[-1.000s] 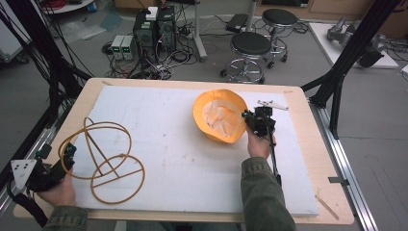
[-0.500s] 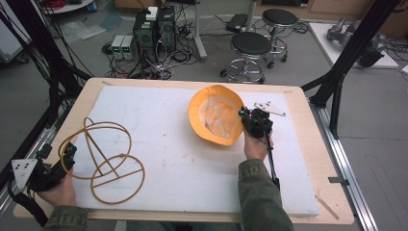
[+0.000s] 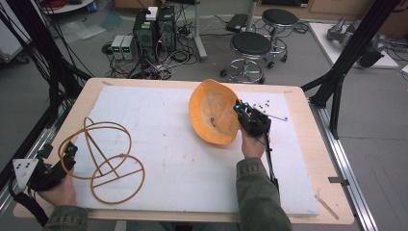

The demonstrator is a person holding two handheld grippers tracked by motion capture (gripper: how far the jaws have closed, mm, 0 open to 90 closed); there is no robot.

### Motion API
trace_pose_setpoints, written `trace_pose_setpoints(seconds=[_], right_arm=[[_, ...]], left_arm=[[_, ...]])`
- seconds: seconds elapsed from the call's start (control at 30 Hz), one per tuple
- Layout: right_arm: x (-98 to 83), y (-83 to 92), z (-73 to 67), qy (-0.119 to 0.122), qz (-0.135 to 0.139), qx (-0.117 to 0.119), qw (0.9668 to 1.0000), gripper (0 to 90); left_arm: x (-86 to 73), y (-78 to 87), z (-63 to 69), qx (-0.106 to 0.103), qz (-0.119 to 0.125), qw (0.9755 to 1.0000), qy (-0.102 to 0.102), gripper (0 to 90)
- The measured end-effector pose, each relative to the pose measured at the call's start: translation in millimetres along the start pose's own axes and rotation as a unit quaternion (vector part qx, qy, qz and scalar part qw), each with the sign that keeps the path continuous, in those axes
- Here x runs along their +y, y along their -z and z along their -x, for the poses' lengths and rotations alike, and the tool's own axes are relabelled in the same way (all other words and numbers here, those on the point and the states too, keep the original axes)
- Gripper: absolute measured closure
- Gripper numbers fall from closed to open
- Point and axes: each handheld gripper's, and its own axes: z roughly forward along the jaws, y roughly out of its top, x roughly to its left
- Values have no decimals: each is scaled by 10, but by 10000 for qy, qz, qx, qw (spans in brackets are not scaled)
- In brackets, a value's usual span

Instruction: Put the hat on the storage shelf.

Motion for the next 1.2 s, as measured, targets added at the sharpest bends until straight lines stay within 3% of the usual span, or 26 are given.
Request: trace_pose_setpoints(seconds=[0.1, 0.23, 0.37, 0.63, 1.0, 1.2], right_arm=[[28, 20, -14, 42, 135, 37, 9999, 863], [121, 92, -50, 245, 530, 69, 9983, 863], [226, 140, -121, 524, 754, 183, 9956, 863], [458, 140, -279, 665, 1166, 446, 9899, 863], [607, 162, -280, 343, 1652, 562, 9841, 863], [643, 169, -293, 376, 1731, 551, 9826, 863]], left_arm=[[0, 0, 1, 1, 0, 10000, -1, 278], [1, 1, 0, -1, 0, 10000, -4, 278], [-3, -7, 5, -5, -8, 10000, -5, 278], [2, 4, -1, -6, 11, 10000, 14, 278], [1, 0, 1, -26, 21, 10000, 15, 278], [0, 0, 3, -20, 12, 10000, 9, 278]])
